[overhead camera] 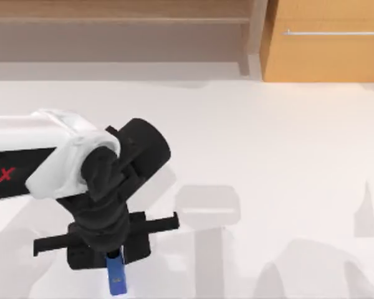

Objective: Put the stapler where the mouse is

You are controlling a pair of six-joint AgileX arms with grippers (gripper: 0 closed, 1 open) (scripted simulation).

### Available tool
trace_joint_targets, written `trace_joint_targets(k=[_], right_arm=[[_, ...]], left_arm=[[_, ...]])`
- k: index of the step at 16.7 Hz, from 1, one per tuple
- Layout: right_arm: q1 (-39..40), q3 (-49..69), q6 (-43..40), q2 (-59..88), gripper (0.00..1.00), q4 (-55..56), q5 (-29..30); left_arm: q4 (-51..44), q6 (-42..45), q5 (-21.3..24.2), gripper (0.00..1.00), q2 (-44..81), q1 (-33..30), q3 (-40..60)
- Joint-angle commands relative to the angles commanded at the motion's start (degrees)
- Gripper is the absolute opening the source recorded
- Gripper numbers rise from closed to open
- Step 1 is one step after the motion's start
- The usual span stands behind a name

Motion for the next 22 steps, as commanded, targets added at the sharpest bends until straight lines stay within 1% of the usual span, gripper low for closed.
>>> trace_joint_targets(k=[2,4,11,13,15,18,22], right_arm=[[0.0,0.0,0.0,0.0,1.00,0.0,0.0],[0.0,0.0,0.0,0.0,1.00,0.0,0.0],[0.0,0.0,0.0,0.0,1.00,0.0,0.0],[0.0,0.0,0.0,0.0,1.00,0.0,0.0],[0.0,0.0,0.0,0.0,1.00,0.0,0.0],[0.0,0.0,0.0,0.0,1.00,0.0,0.0],[0.0,0.0,0.0,0.0,1.00,0.0,0.0]], left_arm=[[-1.0,5.3,0.0,0.00,2.2,4.5,3.0],[-2.4,12.4,0.1,0.00,5.0,10.3,6.6],[-7.4,46.3,0.1,0.00,15.1,35.8,19.6],[-8.2,54.3,0.3,0.00,16.9,42.5,22.8],[-8.7,59.8,0.5,0.00,18.0,47.8,25.4],[-9.0,63.6,0.7,0.00,18.7,51.4,27.3],[-8.9,63.7,0.6,0.00,18.4,51.3,27.2]])
